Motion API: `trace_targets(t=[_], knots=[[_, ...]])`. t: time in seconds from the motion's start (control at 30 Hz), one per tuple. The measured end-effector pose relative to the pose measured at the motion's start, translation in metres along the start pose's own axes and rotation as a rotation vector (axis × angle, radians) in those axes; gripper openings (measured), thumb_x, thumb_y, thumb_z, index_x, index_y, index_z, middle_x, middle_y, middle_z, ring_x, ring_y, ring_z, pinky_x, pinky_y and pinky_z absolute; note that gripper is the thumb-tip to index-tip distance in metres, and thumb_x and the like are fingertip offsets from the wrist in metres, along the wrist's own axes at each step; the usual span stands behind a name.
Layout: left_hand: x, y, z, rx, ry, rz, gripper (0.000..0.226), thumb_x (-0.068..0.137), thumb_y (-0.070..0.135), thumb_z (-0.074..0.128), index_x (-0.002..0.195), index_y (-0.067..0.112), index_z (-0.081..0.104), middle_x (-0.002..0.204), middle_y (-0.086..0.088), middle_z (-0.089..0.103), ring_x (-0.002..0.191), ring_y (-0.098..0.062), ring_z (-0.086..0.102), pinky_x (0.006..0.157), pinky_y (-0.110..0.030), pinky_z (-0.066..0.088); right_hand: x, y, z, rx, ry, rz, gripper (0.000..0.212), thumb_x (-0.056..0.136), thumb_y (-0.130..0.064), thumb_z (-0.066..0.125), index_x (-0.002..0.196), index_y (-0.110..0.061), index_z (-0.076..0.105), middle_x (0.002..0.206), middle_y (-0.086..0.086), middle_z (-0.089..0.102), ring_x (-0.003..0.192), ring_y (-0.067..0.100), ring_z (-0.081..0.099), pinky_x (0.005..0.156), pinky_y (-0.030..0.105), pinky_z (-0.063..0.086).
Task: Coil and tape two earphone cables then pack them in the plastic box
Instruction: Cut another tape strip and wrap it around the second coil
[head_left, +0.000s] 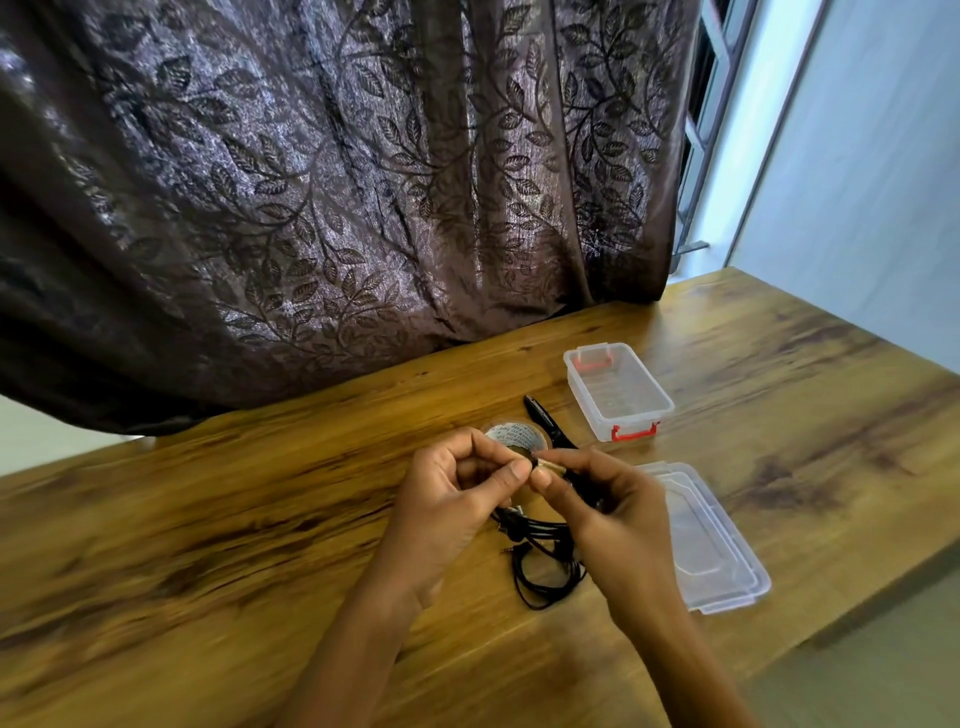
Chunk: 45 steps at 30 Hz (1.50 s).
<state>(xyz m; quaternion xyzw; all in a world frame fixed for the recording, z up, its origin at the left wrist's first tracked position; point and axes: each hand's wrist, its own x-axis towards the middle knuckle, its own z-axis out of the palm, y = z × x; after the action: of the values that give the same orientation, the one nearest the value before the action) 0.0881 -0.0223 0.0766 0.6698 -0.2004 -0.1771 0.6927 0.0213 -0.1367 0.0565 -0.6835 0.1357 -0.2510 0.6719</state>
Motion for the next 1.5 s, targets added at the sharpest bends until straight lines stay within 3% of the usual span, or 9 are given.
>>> trace_targets(t=[0.13,0.3,0.53,0.7,0.87,1.0,1.13,1.4,1.5], knots=[[0.001,-0.003,-0.001,0.025,-0.004,0.023,0.006,0.078,0.002,0.067,0.076,0.007,0.063,0.065,0.004,0.069,0.062,-0.003,0.064,0.059,-0.014,0.049,0.001,-0.004,0.0,0.181,-0.026,0.151,0.013,0.077,-0.006,0.067,0.075,-0.017,0.072,0.068,-0.004,0.072,0.065,0.001,0.065,0.056,0.01,0.046],[0.002,-0.008,-0.002,0.106,-0.02,0.071,0.015,0.076,0.0,0.068,0.072,0.014,0.064,0.066,0.007,0.07,0.066,-0.002,0.064,0.06,-0.013,0.048,0.002,0.003,-0.003,0.263,-0.05,0.339,0.011,0.076,-0.008,0.066,0.074,-0.014,0.075,0.069,0.0,0.068,0.065,0.009,0.053,0.061,0.024,0.038],[0.005,-0.017,-0.003,0.116,0.022,0.022,0.008,0.079,0.007,0.068,0.077,0.014,0.065,0.071,0.002,0.07,0.066,-0.004,0.063,0.061,-0.015,0.049,0.006,0.007,-0.005,0.264,-0.106,0.319,0.01,0.077,-0.013,0.065,0.082,-0.01,0.074,0.067,-0.001,0.069,0.057,0.001,0.057,0.062,0.026,0.041],[0.009,-0.027,-0.009,0.039,0.134,-0.074,0.004,0.08,0.012,0.067,0.083,0.012,0.065,0.073,0.0,0.069,0.06,-0.004,0.057,0.058,-0.014,0.048,0.01,0.015,-0.01,0.302,-0.139,0.324,0.034,0.071,-0.018,0.066,0.105,-0.014,0.065,0.075,0.005,0.067,0.064,0.012,0.062,0.06,0.023,0.052],[0.016,-0.049,-0.017,-0.091,0.299,-0.25,0.018,0.083,0.009,0.064,0.099,0.014,0.058,0.086,-0.006,0.071,0.069,-0.012,0.058,0.066,-0.022,0.047,0.013,0.043,0.0,0.265,-0.083,0.375,0.011,0.081,0.001,0.064,0.09,-0.003,0.061,0.072,0.004,0.069,0.068,0.015,0.066,0.059,0.025,0.053],[0.021,-0.076,-0.029,-0.133,0.338,-0.421,0.014,0.085,0.008,0.06,0.099,0.01,0.057,0.087,-0.008,0.069,0.068,-0.013,0.058,0.074,-0.034,0.051,0.018,0.076,0.016,0.179,-0.059,0.437,0.005,0.083,-0.001,0.063,0.088,0.0,0.062,0.072,0.007,0.068,0.068,0.015,0.064,0.063,0.027,0.053],[0.026,-0.107,-0.044,-0.113,0.405,-0.52,0.015,0.087,0.003,0.057,0.102,0.005,0.057,0.089,-0.009,0.066,0.072,-0.013,0.061,0.066,-0.026,0.052,0.024,0.11,0.034,0.006,-0.054,0.509,0.009,0.088,-0.007,0.059,0.083,-0.01,0.066,0.085,0.013,0.07,0.082,0.027,0.066,0.077,0.04,0.054],[0.033,-0.142,-0.053,0.292,0.525,-0.444,0.012,0.088,0.01,0.057,0.1,0.013,0.059,0.106,-0.007,0.064,0.091,-0.018,0.061,0.071,-0.024,0.046,0.023,0.125,0.055,-0.357,-0.245,0.391,0.026,0.097,-0.01,0.041,0.111,-0.009,0.063,0.098,0.002,0.065,0.077,0.006,0.056,0.065,0.014,0.044],[0.037,-0.146,-0.054,0.473,0.539,-0.387,0.014,0.088,0.012,0.058,0.102,0.014,0.061,0.11,-0.005,0.065,0.096,-0.02,0.061,0.072,-0.027,0.046,0.022,0.127,0.058,-0.508,-0.341,0.242,0.032,0.098,-0.013,0.039,0.124,-0.009,0.055,0.124,0.006,0.057,0.116,0.016,0.049,0.093,0.022,0.039]])
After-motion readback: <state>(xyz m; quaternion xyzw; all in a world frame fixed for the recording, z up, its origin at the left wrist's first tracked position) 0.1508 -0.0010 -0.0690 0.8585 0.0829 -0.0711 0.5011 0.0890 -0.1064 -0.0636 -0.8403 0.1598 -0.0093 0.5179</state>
